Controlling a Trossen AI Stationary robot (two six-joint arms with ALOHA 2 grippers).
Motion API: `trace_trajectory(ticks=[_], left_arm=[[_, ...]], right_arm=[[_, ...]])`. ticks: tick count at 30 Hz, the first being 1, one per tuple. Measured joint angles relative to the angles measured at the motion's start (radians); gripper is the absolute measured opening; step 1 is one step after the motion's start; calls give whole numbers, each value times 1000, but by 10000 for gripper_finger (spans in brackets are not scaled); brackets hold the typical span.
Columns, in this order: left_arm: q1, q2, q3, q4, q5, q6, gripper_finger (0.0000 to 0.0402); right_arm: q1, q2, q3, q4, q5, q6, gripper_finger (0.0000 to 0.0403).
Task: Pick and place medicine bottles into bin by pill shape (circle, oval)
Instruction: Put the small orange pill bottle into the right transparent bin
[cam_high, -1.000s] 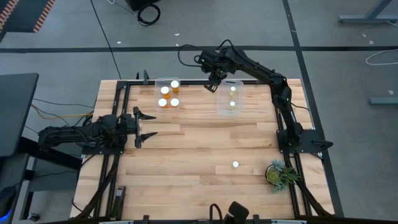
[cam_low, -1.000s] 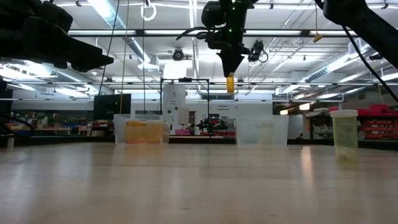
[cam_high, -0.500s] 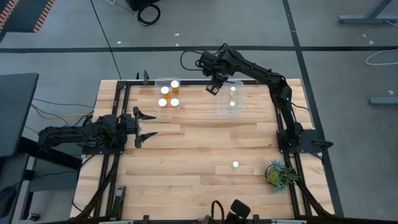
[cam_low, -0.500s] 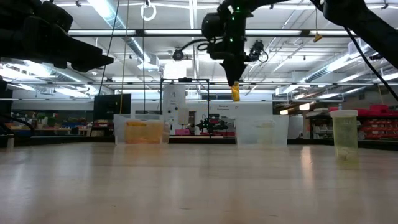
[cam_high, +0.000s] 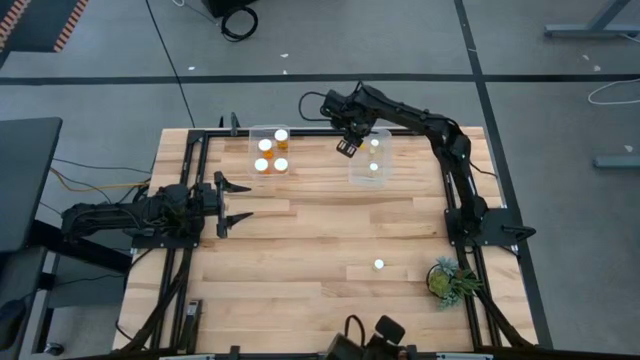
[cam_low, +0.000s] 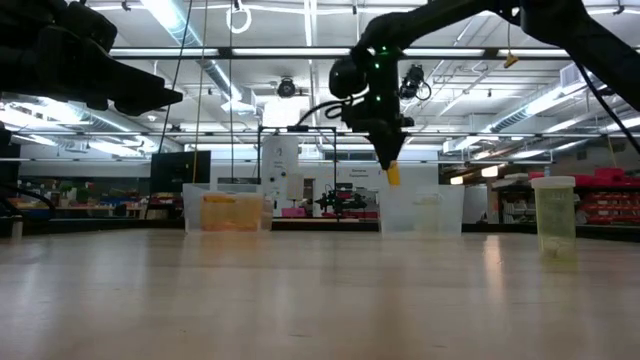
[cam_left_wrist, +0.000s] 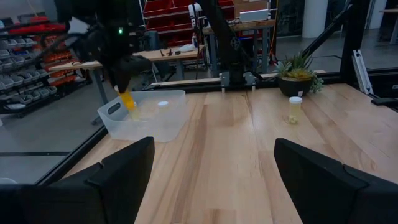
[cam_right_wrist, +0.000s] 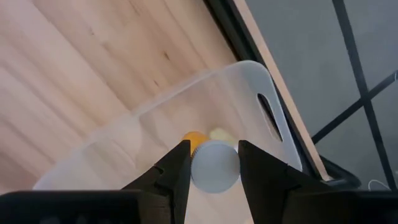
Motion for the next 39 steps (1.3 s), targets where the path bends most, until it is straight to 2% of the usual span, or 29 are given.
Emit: trace_trajectory(ticks=[9, 25, 39], left_arm=[[0, 0, 0, 0, 0, 0, 341], [0, 0, 0, 0, 0, 0, 341], [0, 0, 0, 0, 0, 0, 341]], right_arm=[[-9, 0, -121, 89, -3, -5, 134], [-10, 0, -260, 206, -36, -24, 134], [-10, -2, -287, 265, -29, -32, 134]])
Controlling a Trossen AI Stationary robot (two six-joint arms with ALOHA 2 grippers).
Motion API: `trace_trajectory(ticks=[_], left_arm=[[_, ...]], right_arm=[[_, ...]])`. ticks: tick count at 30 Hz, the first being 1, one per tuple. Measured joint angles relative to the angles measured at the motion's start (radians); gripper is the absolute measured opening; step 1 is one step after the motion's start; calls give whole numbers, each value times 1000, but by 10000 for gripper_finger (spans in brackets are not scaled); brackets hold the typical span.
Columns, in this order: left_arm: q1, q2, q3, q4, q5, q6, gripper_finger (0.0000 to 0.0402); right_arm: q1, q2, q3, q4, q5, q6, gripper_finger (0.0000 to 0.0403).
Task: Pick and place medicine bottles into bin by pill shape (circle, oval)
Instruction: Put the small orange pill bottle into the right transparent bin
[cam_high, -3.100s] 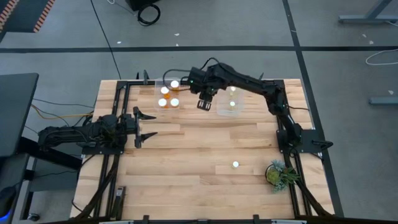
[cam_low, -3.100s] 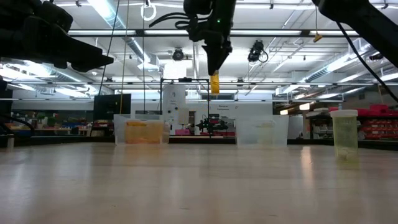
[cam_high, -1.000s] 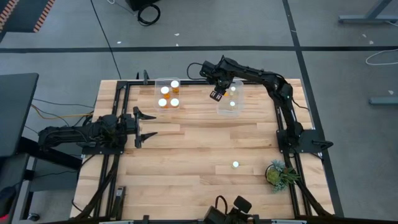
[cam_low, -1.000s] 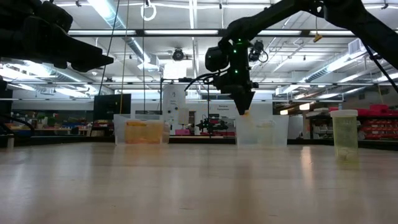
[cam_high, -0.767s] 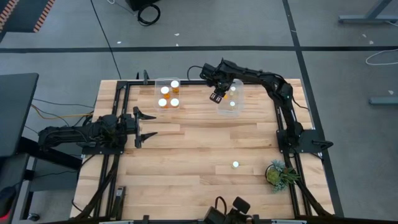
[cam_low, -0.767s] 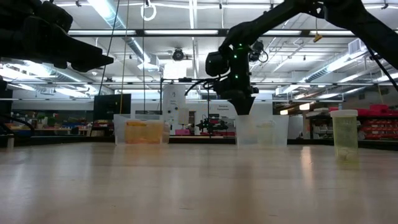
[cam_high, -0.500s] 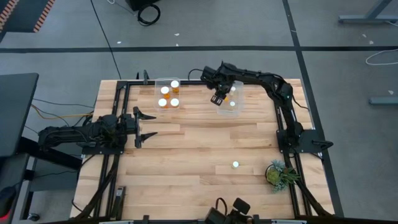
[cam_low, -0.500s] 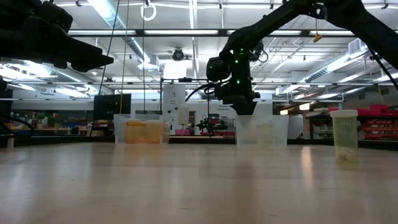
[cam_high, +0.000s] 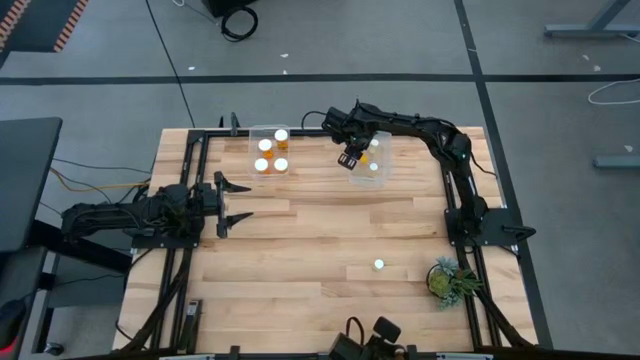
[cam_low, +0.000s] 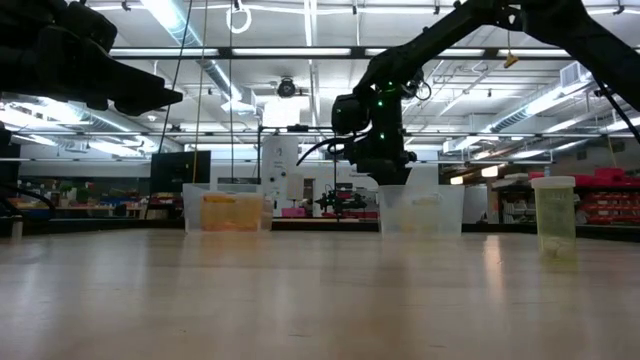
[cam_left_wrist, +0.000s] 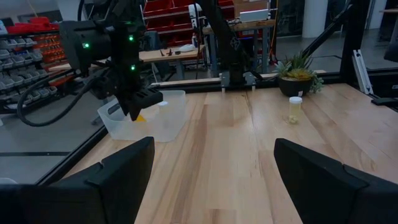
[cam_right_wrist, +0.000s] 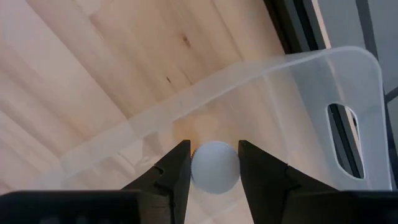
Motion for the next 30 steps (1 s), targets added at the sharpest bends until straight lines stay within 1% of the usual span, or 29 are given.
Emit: trace_trajectory(ticks=[5, 12, 18, 24, 27, 30], left_arm=[[0, 0, 0, 0, 0, 0, 341], [0, 0, 0, 0, 0, 0, 341], [0, 0, 0, 0, 0, 0, 341], [0, 0, 0, 0, 0, 0, 341], [0, 0, 0, 0, 0, 0, 341], [0, 0, 0, 0, 0, 0, 341]], right_arm=[[0, 0, -1, 0, 22, 0, 134], [1, -5, -2, 4, 27, -7, 134], [12, -68, -3, 39, 30, -14, 134], [48, -129, -5, 81, 49, -19, 134], [56, -169, -60, 126, 53, -23, 134], [54, -235, -168, 176, 57, -23, 134]])
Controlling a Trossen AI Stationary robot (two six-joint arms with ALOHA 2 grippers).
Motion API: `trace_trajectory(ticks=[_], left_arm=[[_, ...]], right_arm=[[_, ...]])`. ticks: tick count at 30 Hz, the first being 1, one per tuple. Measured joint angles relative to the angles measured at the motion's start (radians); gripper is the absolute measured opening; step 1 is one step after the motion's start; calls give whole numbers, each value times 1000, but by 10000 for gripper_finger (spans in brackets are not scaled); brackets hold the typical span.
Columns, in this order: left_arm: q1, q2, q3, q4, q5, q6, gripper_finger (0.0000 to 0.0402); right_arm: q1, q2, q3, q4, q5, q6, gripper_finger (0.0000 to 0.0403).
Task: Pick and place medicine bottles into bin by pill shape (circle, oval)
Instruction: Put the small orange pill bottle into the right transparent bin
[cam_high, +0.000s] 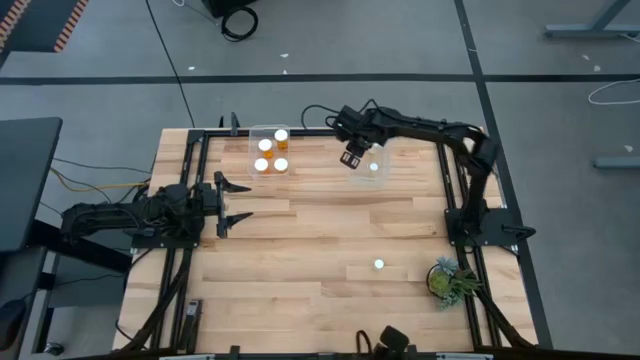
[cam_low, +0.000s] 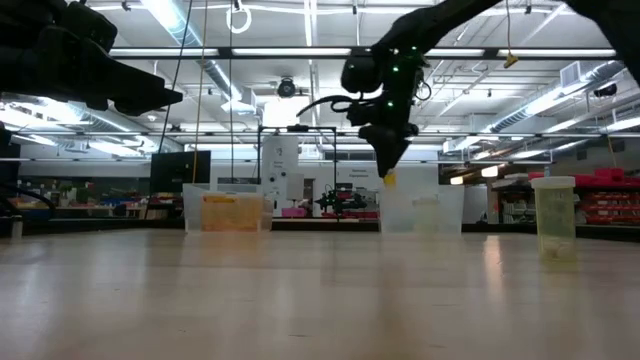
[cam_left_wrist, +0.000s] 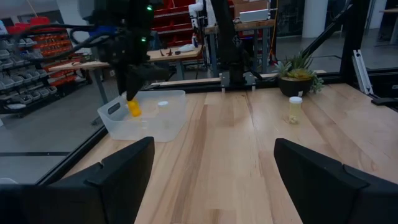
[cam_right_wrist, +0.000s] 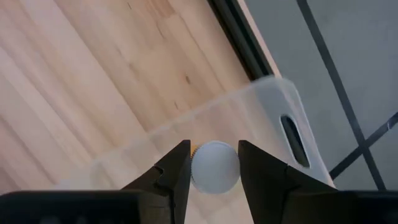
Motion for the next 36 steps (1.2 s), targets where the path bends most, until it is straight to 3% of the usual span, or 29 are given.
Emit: trace_trajectory(ticks=[8, 13, 22, 36], left_arm=[[0, 0, 0, 0, 0, 0, 341], [0, 0, 0, 0, 0, 0, 341], [0, 0, 0, 0, 0, 0, 341], [0, 0, 0, 0, 0, 0, 341]], right_arm=[[-16, -229, -359, 361, 4, -18, 134], [-29, -292, -483, 509, -1, -18, 134], [-28, -243, -500, 621, -2, -4, 134], [-46, -197, -502, 628, 19, 35, 134]])
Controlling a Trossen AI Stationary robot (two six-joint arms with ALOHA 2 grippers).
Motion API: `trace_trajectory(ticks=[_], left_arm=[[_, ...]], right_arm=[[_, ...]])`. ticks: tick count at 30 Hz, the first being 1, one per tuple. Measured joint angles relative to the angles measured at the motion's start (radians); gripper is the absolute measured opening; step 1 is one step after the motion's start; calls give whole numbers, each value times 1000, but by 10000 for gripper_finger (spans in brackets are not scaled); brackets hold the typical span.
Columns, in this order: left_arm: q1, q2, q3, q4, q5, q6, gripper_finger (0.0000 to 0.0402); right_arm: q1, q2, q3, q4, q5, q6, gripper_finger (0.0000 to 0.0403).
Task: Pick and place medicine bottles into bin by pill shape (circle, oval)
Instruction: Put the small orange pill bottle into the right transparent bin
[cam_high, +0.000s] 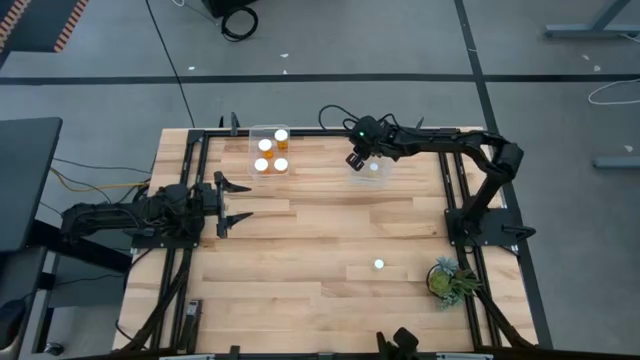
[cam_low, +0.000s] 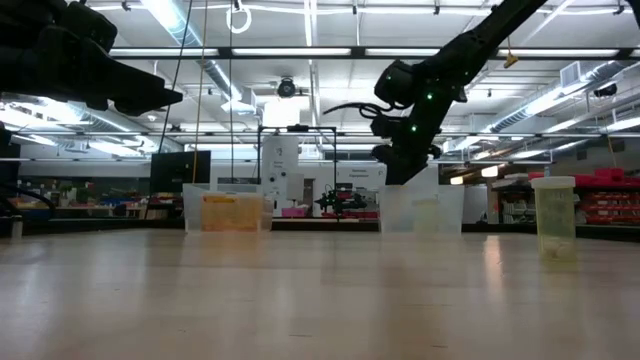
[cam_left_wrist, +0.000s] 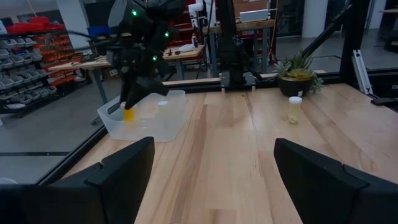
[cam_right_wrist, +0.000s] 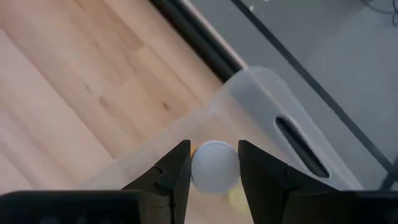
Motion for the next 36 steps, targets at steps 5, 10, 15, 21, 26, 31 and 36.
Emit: trace_trajectory(ticks=[5, 10, 15, 21, 26, 31, 36], left_arm=[[0, 0, 0, 0, 0, 1, 341], [0, 0, 0, 0, -1, 0, 341], [0, 0, 0, 0, 0, 0, 341], [0, 0, 0, 0, 0, 0, 341], [0, 0, 0, 0, 0, 0, 341], [0, 0, 0, 0, 0, 0, 341], [0, 0, 0, 0, 0, 0, 341]], right_arm=[[0, 42, 0, 29, 9, -3, 134], [-4, 67, 0, 24, 22, -4, 134], [-5, 70, 0, 25, 35, 4, 134], [-13, 70, 0, 20, 42, 24, 134], [-22, 69, 0, 7, 44, 37, 136], [-22, 69, 0, -6, 43, 30, 156], [-20, 69, 0, -3, 42, 30, 177]])
